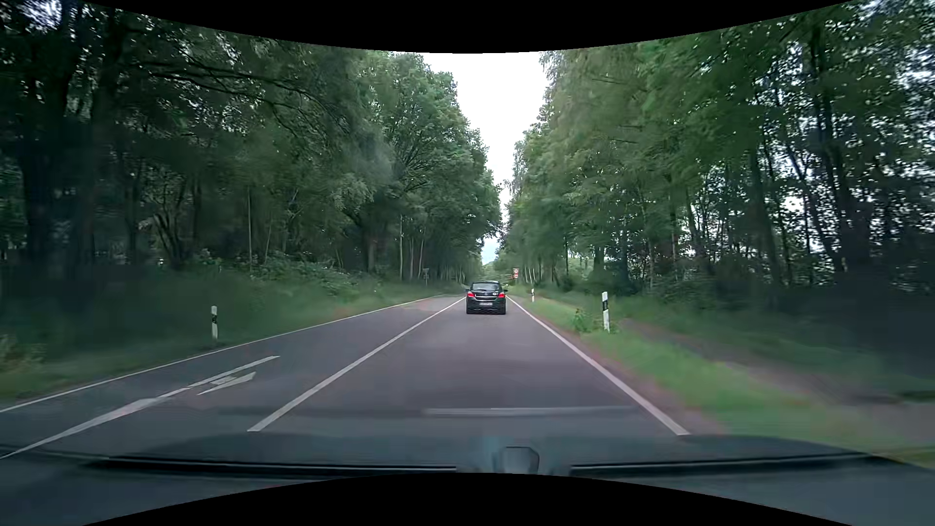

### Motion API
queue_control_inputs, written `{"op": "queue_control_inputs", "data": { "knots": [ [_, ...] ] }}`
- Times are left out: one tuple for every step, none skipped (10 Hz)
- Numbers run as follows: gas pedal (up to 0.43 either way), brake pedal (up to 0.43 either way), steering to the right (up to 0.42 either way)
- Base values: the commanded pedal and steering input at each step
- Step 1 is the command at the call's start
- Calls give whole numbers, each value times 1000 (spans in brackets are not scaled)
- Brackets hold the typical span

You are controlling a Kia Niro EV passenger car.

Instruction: Follow the waypoints while adhering to traffic rules and regulations

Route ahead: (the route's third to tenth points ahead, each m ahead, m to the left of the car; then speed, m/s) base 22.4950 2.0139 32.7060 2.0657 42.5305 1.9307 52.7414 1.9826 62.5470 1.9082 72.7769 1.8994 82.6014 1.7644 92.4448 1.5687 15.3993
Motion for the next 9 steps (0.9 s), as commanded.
{"op": "queue_control_inputs", "data": {
  "knots": [
    [339,0,2],
    [331,0,2],
    [331,0,2],
    [319,0,2],
    [319,0,2],
    [311,0,2],
    [311,0,2],
    [311,0,2],
    [311,0,2]
  ]
}}
